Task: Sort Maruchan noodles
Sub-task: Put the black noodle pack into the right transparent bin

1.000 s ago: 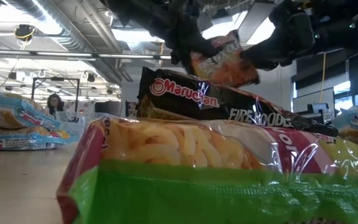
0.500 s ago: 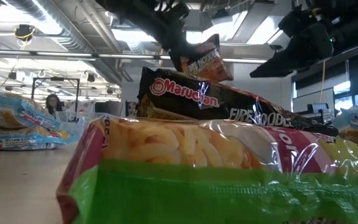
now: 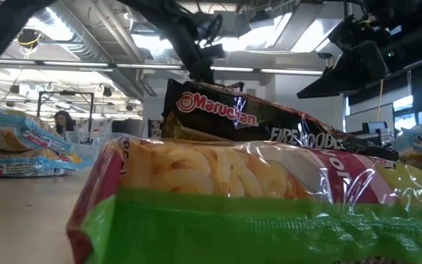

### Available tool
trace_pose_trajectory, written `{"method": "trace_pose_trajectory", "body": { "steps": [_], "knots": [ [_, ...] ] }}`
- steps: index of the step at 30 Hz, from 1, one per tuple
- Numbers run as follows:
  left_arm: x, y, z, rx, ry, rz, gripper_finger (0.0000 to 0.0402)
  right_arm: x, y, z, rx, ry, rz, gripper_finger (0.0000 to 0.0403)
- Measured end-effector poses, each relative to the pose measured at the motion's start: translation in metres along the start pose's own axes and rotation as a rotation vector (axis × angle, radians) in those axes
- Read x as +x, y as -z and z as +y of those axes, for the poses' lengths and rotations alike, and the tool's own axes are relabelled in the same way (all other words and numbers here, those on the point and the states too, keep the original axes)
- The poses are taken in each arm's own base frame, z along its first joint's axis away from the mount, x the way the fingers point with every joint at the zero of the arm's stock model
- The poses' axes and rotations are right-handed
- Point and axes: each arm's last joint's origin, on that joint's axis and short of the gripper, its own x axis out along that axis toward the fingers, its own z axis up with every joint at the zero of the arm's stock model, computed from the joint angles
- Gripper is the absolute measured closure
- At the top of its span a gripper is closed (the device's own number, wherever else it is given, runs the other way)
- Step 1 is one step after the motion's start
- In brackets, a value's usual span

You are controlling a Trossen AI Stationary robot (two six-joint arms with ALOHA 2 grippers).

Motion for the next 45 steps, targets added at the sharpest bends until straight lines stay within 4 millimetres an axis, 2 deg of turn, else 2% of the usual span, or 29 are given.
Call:
{"method": "trace_pose_trajectory", "body": {
  "steps": [5,14,34,45],
  "knots": [
    [0.017,0.002,0.005,-0.006,0.037,0.057,0.0357,0.000,0.000,0.000,0.004,0.000,0.000,0.0132],
    [0.019,0.006,0.004,0.027,0.039,0.078,0.0357,0.000,0.000,0.000,0.008,0.000,-0.006,0.0132],
    [0.074,0.019,0.011,0.047,0.087,0.048,0.0357,0.000,0.000,0.000,0.034,-0.009,-0.006,0.0132],
    [0.074,0.019,0.017,0.036,0.101,-0.003,0.0357,0.000,0.000,0.000,0.034,-0.009,-0.006,0.0132]
  ]
}}
